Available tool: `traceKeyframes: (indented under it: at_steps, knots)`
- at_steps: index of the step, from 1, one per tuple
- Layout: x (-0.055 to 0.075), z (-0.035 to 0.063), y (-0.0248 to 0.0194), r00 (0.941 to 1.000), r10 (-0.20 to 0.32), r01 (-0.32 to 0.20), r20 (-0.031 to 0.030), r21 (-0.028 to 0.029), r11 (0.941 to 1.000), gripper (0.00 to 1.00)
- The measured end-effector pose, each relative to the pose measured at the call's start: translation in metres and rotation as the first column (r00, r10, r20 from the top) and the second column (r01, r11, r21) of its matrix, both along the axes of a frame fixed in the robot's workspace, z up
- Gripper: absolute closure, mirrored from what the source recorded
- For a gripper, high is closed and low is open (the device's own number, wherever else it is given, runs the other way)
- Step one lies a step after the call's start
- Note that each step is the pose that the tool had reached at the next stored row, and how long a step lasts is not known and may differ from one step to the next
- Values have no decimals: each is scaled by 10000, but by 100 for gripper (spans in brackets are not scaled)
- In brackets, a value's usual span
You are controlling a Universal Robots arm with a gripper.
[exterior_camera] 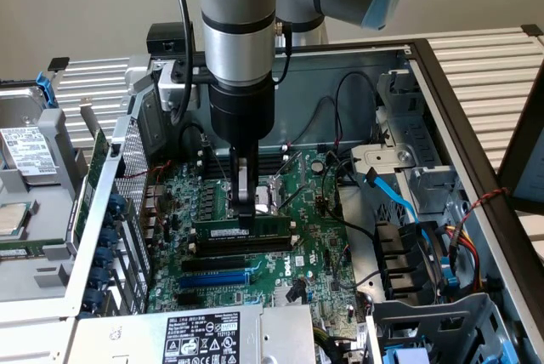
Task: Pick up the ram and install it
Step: 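Insert the ram into the slot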
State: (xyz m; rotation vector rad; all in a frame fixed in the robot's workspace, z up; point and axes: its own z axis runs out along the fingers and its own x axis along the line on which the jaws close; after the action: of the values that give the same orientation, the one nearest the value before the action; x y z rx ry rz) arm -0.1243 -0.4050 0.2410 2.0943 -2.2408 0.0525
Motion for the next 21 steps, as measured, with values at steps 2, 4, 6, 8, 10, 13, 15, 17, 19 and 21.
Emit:
traceKeyframes:
  at_steps: [2,4,6,8,10,13,15,17,19,21]
  knots:
    - [1,-15,1,10000,0,0,14,4,10000,88]
    - [0,-15,0,10000,0,0,12,1,10000,88]
    - [0,-15,0,10000,0,0,12,0,10000,88]
    - [0,-29,0,10000,0,0,22,1,10000,88]
    - [0,-36,0,10000,0,0,27,0,10000,88]
    - [0,-37,0,10000,0,0,28,0,10000,88]
    - [0,-38,0,10000,0,0,29,0,10000,88]
    - [0,-45,2,10000,0,0,33,3,10000,88]
    - [0,-46,3,10000,0,0,31,2,10000,88]
    - [0,-45,2,10000,0,0,31,0,10000,88]
